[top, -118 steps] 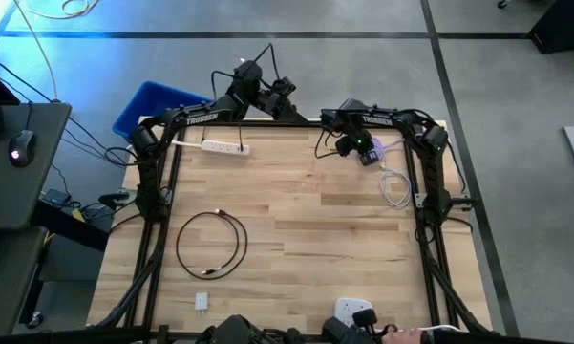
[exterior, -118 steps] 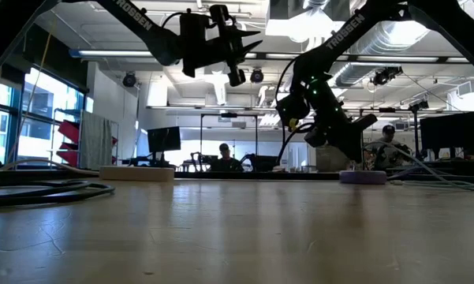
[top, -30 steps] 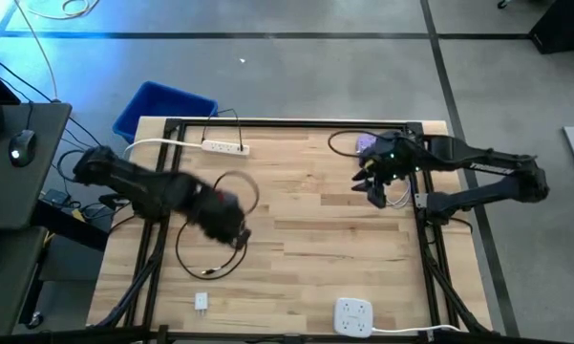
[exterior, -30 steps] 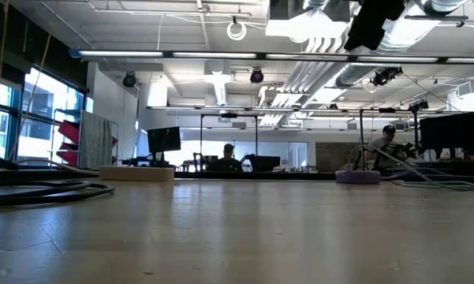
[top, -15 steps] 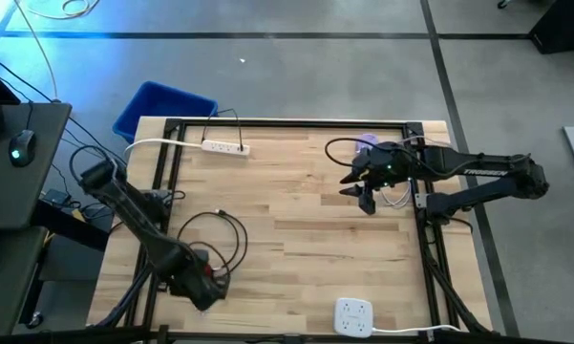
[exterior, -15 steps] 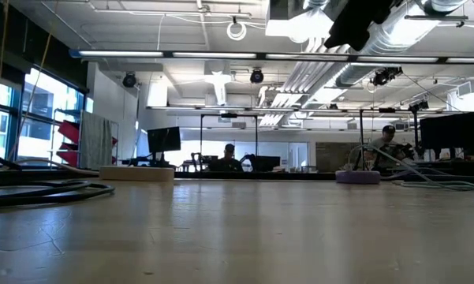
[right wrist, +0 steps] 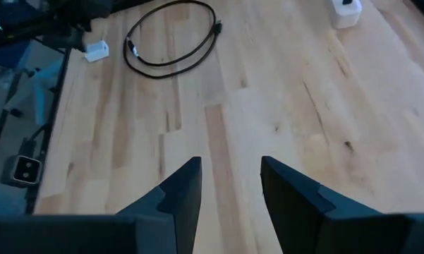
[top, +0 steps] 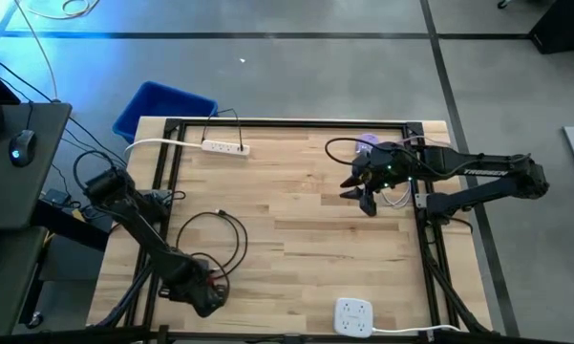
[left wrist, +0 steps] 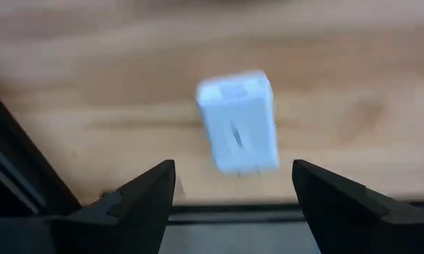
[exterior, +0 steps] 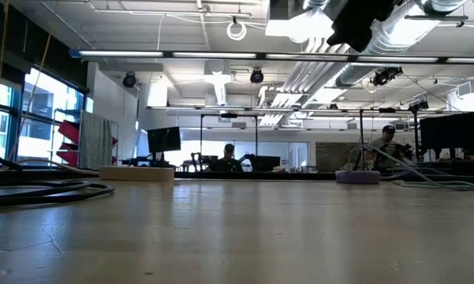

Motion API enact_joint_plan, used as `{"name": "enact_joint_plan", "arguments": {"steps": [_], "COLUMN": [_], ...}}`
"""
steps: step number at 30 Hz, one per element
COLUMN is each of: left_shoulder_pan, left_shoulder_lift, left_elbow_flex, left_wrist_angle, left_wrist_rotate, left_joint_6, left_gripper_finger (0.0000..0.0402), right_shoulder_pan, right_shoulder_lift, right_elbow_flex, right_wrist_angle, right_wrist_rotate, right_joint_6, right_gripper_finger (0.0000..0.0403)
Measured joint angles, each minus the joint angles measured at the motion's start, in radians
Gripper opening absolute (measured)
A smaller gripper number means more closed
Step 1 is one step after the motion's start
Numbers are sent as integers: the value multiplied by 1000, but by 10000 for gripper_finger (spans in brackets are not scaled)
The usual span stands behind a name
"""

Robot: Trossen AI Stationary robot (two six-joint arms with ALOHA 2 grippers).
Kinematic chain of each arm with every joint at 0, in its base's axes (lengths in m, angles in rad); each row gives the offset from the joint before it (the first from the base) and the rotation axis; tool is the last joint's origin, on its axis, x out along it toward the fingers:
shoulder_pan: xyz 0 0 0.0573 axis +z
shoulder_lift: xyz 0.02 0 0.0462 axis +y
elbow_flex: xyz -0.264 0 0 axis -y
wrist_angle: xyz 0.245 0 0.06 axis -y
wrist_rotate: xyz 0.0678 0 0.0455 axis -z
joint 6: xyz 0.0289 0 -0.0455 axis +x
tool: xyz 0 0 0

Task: Insert USB
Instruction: Insert the white charger adapter into the bottom white outlet extension

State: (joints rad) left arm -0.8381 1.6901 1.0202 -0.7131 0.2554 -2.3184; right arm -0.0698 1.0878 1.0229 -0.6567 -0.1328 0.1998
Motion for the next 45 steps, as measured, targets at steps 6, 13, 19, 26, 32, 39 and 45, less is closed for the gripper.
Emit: {"name": "enact_joint_plan", "arguments": {"steps": [6,13,19,26,32,39,45], "left_shoulder_pan": [12,13,13,35,142,363,545], "left_shoulder_lift": [16,20,20,-1,-99,-148,-102], "left_elbow_flex": [-90,-109,-109,-91,3,107,235], "left_wrist_angle": [207,187,189,218,330,831,855], "left_wrist_rotate": [-1,-7,-65,-189,-468,-488,-160], "left_joint_6": [0,5,24,77,355,963,1240], "left_gripper_finger": [264,249,156,133,133,133,133], "right_shoulder_pan": [22,52,73,122,169,235,270], "right_shoulder_lift": [0,0,0,-11,-24,-9,28], "right_elbow_flex": [0,0,0,0,0,14,105], "right_wrist_angle": [-1,0,1,11,143,270,274], "right_wrist_rotate": [-2,13,24,63,-163,-273,-277], "right_joint_6": [34,62,56,3,-219,-286,-320], "right_gripper_finger": [130,130,130,130,130,132,165]}}
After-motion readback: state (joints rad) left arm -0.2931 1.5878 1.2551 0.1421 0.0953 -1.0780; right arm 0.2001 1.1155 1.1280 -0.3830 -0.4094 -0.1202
